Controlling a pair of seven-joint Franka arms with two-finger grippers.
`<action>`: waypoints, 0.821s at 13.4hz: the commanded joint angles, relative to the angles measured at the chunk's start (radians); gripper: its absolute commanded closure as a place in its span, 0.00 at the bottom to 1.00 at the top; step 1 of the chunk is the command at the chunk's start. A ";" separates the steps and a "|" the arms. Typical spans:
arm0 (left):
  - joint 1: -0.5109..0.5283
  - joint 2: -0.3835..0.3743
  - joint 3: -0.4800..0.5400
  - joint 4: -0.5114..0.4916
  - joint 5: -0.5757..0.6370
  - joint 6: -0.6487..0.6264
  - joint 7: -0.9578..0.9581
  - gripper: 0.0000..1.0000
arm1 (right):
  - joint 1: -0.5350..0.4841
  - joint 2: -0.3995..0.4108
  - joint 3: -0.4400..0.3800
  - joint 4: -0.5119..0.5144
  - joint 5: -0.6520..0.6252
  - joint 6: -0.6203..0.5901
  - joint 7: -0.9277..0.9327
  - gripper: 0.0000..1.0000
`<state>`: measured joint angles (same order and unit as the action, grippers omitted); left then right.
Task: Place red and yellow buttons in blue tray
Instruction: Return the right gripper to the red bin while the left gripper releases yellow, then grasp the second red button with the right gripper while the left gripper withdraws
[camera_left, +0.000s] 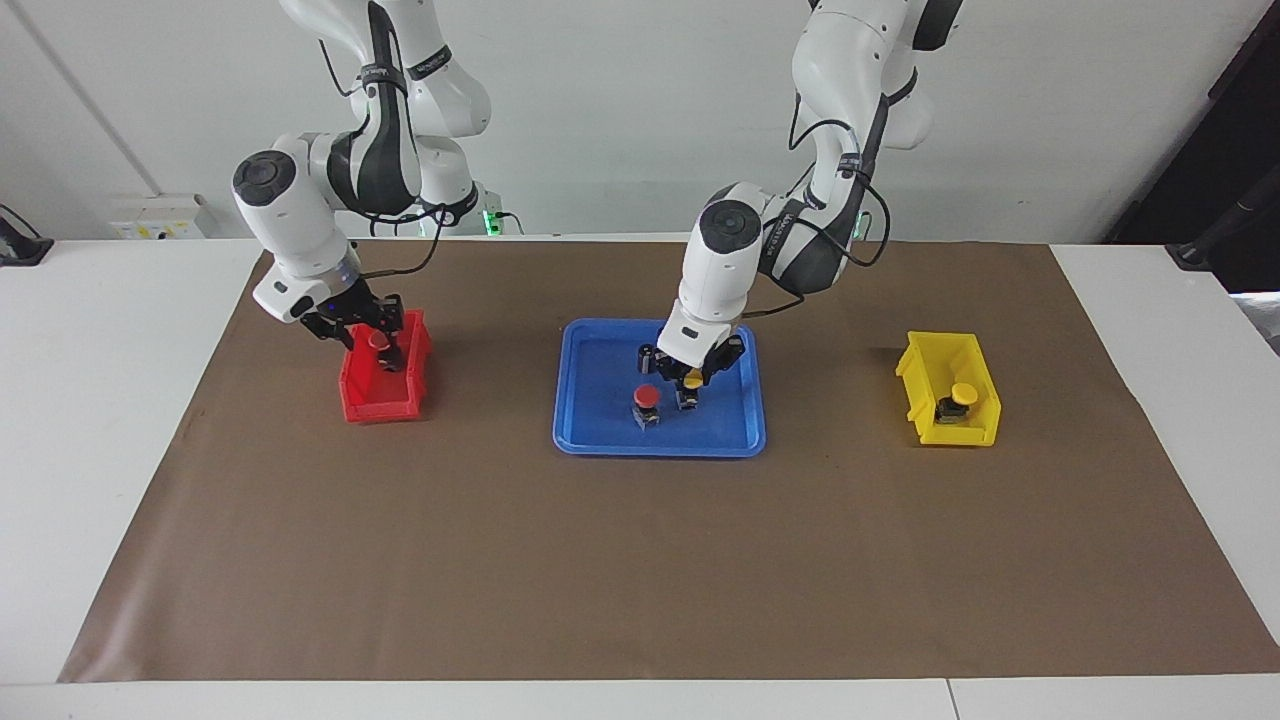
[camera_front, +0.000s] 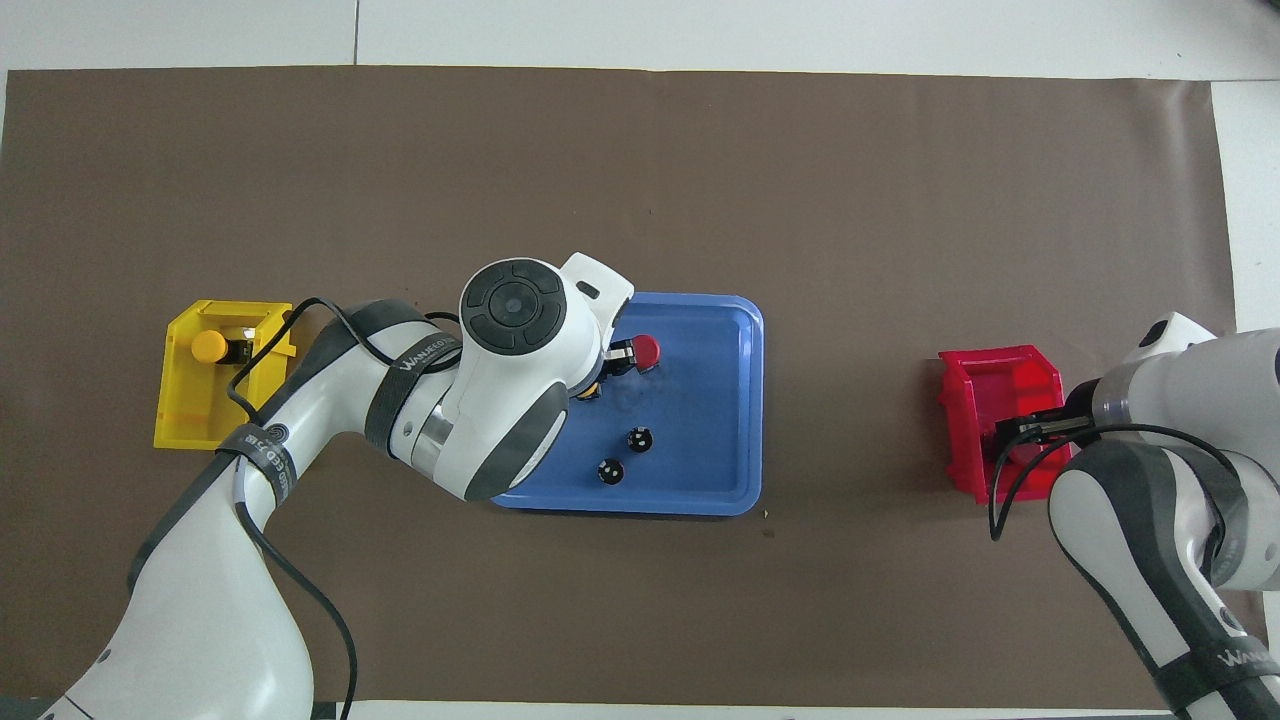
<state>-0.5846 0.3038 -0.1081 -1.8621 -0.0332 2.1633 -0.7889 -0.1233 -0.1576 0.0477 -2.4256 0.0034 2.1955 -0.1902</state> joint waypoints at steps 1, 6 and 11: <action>-0.020 0.018 0.014 0.024 0.024 -0.002 -0.024 0.49 | -0.016 -0.013 0.012 -0.026 0.004 0.024 -0.005 0.33; -0.035 0.015 0.016 0.041 0.026 -0.034 -0.050 0.33 | -0.013 -0.020 0.012 -0.043 0.004 0.023 -0.008 0.34; -0.020 -0.067 0.022 0.040 0.026 -0.144 -0.032 0.14 | -0.016 -0.025 0.012 -0.052 0.004 0.023 -0.029 0.35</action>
<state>-0.6010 0.2911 -0.1043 -1.8284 -0.0323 2.0966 -0.8143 -0.1233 -0.1581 0.0491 -2.4523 0.0034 2.2023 -0.1918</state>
